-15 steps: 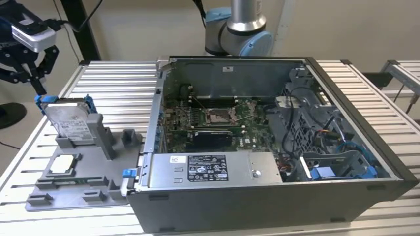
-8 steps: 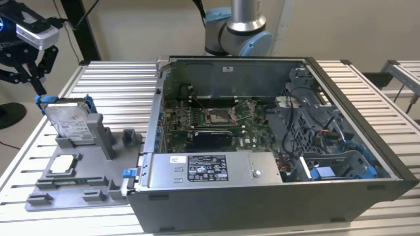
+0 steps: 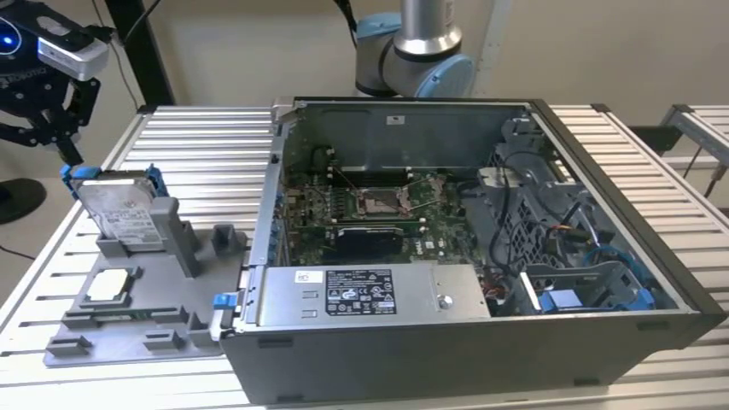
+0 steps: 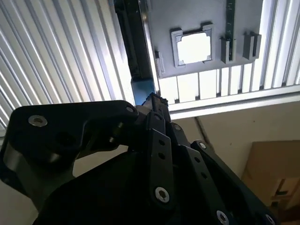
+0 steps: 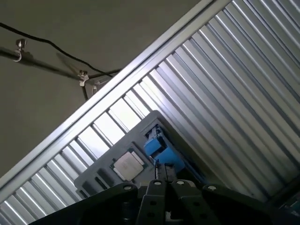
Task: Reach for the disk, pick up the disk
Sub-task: 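Pick up the disk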
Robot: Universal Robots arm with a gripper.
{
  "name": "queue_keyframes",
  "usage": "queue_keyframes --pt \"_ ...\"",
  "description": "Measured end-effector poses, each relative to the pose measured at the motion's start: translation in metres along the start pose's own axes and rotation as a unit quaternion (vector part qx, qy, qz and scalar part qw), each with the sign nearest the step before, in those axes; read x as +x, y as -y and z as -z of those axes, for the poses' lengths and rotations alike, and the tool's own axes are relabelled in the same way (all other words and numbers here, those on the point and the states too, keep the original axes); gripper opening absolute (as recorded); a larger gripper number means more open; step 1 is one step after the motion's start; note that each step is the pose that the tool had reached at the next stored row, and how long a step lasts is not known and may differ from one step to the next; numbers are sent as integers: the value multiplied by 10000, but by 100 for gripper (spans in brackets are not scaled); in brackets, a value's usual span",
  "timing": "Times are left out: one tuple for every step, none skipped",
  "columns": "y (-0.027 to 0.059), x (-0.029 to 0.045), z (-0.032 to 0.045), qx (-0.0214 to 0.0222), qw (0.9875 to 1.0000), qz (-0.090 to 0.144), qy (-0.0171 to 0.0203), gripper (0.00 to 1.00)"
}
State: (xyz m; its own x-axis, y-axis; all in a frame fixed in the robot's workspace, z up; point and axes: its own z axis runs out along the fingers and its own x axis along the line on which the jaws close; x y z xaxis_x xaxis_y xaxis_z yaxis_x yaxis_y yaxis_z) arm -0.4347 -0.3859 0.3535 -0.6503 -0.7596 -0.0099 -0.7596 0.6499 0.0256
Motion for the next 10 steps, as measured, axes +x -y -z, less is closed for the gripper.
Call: queue_keyframes --pt "0 0 1 8 10000 86 5 0" --pt "0 0 0 16 9999 170 10 0" --pt "0 0 0 22 9997 251 15 0" --pt "0 0 0 28 9994 332 19 0" --pt "0 0 0 32 9991 412 21 0" --pt "0 0 0 35 9988 488 22 0" --pt "0 0 0 37 9984 563 22 0" --pt "0 0 0 39 9980 637 23 0" --pt "0 0 0 41 9974 717 24 0" --pt "0 0 0 43 9968 793 25 0"
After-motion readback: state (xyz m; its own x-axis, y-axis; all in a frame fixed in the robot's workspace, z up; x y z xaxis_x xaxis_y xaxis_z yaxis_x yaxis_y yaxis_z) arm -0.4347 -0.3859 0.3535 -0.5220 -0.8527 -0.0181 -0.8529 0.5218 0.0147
